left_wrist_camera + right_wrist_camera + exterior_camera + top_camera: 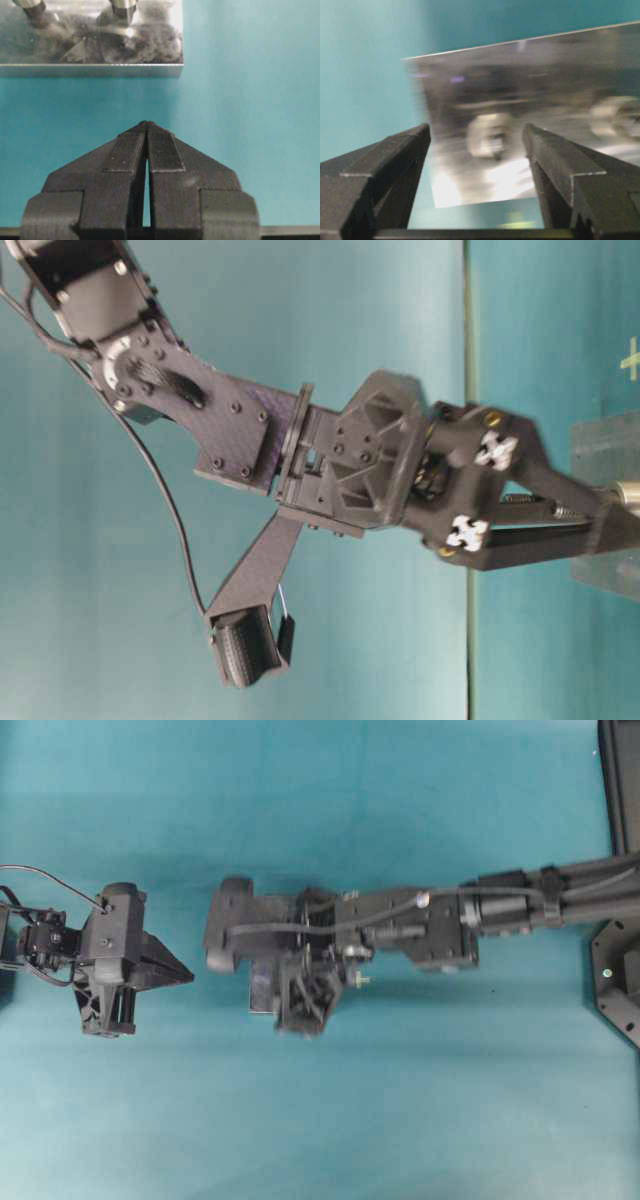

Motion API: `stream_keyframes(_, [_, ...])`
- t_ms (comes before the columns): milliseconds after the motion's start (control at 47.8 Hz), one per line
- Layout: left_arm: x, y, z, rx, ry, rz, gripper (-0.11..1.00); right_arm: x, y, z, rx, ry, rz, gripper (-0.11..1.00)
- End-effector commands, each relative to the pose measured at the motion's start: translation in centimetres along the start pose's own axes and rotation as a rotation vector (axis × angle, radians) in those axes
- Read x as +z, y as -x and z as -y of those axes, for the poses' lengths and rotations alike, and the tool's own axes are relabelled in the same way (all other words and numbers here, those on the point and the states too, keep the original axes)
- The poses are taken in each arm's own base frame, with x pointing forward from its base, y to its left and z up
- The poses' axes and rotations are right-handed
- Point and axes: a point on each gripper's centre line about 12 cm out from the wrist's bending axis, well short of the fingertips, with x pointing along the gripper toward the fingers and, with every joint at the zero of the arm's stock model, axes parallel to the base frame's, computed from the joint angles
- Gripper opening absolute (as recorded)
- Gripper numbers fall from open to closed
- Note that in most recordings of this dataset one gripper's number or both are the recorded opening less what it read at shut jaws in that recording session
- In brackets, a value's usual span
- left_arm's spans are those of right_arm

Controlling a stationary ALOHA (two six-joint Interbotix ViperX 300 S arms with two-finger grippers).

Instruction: Insert the washer onto the shaft.

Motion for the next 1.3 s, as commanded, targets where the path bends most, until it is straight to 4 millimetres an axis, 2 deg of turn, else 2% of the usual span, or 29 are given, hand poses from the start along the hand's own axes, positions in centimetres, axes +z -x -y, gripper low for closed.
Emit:
stream_keyframes(0, [0.9, 0.1, 0.1, -0.004, -0.002, 0.031, 0.00, 0.8, 1.2, 0.7, -0.001, -0.004, 0.034, 0.78])
stream_keyframes(167, [1.0, 0.2, 0.2, -0.005, -0.004, 0.035, 0.00, 1.4, 1.4, 3.5, -0.035, -0.047, 0.042, 0.78])
stream_keyframes(293, [1.0, 0.2, 0.1, -0.004, -0.003, 0.034, 0.00, 1.5, 1.3, 4.2, -0.043, -0.056, 0.042, 0.77])
stream_keyframes(355, [1.0, 0.2, 0.2, -0.005, -0.004, 0.035, 0.00, 1.4, 1.2, 3.9, -0.039, -0.053, 0.038, 0.77])
stream_keyframes(544, [1.0, 0.2, 0.2, -0.005, -0.003, 0.037, 0.00, 0.6, 1.0, 0.7, -0.010, 0.000, 0.015, 0.77])
stream_keyframes(711, [1.0, 0.3, 0.2, -0.005, -0.004, 0.037, 0.00, 0.6, 1.5, -0.2, 0.002, 0.011, 0.012, 0.77])
stream_keyframes(836, [1.4, 0.7, 0.2, -0.006, -0.004, 0.057, 0.00, 0.8, 2.8, 0.1, 0.005, -0.001, 0.038, 0.77])
stream_keyframes(941, [1.8, 1.5, 0.2, -0.007, -0.004, 0.087, 0.00, 1.1, 4.7, 0.6, 0.007, -0.012, 0.077, 0.77])
stream_keyframes(1275, [2.7, 6.2, 0.2, -0.012, 0.005, 0.231, 0.00, -0.5, 10.4, 1.8, 0.014, -0.027, 0.201, 0.76])
